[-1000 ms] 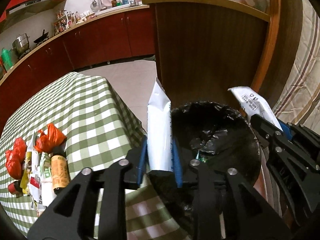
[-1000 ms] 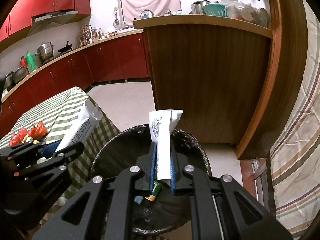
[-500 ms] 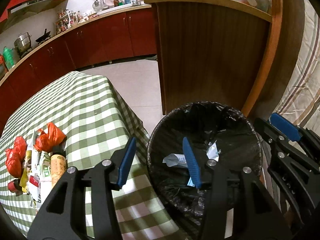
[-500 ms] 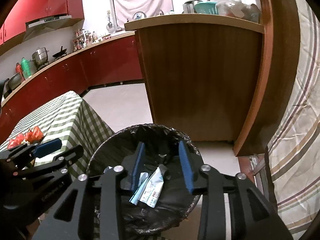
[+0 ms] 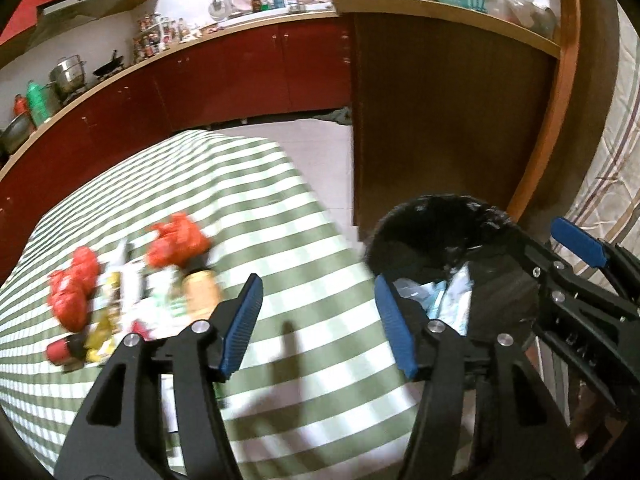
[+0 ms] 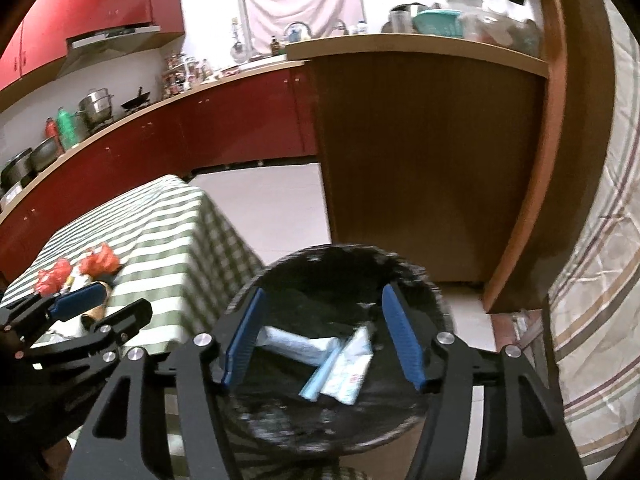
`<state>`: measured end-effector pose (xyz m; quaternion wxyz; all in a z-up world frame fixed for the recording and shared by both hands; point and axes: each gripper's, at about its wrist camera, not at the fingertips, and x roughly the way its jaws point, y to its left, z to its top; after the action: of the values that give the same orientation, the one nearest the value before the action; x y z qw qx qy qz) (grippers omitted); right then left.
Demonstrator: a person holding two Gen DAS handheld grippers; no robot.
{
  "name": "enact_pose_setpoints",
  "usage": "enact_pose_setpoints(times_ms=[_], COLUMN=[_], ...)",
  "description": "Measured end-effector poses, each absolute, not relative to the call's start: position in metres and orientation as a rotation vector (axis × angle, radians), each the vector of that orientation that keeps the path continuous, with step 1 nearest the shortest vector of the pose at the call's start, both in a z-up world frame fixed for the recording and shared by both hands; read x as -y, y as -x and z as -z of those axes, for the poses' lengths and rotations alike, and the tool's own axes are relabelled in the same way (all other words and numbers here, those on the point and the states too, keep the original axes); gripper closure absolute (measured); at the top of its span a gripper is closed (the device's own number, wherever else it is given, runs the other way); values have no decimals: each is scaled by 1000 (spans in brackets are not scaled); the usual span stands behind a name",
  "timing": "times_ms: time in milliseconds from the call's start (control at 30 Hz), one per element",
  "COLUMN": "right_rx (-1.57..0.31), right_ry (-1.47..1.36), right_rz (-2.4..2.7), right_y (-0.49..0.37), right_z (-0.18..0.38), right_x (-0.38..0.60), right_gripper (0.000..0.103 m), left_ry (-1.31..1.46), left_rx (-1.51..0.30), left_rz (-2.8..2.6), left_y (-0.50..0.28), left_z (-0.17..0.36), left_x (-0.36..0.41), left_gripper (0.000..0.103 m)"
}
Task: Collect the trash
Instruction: 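Move both tools back to the table toward the wrappers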
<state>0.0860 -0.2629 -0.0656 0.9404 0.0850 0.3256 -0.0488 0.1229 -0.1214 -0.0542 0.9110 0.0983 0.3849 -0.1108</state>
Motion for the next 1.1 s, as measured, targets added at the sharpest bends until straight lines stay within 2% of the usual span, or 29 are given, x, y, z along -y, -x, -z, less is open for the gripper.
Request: enact_pose_setpoints(times_ms=[600, 1100], right_rx=[-688, -764], right_ry=[-70, 0], right_rz=[-144, -260], right_y=[-94, -84], right_z=[51, 64], right_x=[121, 35], right_gripper=[43, 56], left_ry=[-127, -75], left_rx=[-801, -832], left_rz=[-30, -202], left_y=[-97, -78], left_z=[40, 55], left_x=[-54, -165], left_gripper=[43, 43])
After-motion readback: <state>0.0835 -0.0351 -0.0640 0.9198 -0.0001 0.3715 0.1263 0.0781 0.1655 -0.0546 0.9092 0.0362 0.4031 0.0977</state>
